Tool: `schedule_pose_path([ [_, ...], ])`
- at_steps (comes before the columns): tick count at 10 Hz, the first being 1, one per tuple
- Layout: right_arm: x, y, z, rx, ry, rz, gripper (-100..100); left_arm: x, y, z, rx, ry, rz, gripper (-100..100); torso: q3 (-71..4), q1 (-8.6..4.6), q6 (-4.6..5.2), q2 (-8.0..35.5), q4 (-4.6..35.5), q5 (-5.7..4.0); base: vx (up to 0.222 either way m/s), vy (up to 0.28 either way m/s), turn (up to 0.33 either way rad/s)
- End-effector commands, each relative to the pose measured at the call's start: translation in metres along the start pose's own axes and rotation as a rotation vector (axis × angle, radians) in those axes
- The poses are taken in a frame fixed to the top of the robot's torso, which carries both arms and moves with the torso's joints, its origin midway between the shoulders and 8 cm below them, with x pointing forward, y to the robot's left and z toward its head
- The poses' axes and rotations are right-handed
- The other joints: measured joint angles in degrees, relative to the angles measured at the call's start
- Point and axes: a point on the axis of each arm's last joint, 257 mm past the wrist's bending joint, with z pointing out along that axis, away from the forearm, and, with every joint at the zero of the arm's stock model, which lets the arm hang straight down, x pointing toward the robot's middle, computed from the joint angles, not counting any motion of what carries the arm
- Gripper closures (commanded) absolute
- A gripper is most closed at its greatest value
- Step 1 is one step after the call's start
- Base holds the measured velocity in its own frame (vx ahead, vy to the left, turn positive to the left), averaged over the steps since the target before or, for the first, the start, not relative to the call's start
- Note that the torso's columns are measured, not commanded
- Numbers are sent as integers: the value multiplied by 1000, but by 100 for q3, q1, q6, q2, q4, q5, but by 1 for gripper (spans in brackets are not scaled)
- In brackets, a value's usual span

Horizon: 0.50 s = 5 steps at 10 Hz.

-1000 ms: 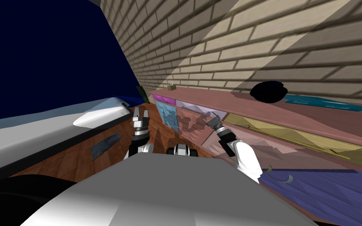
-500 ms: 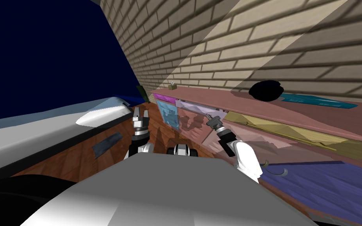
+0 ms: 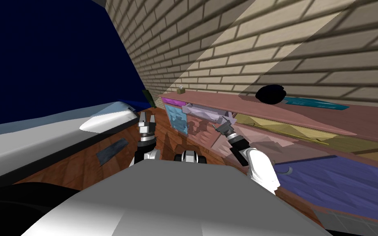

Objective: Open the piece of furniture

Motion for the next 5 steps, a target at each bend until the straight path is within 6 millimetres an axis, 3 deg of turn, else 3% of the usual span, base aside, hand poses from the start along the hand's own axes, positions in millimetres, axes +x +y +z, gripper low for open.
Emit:
schedule_pose_path([
  [1,-9,-14,-6,-5,-12,1,-100,0,0,0,0,0,0,0,6,8,-1,10,2,2,55,25,-35],
  [5,-24,-32,-16,-17,-28,3,-100,0,0,0,0,0,0,0,27,8,-1,42,11,2,46,23,-51],
])
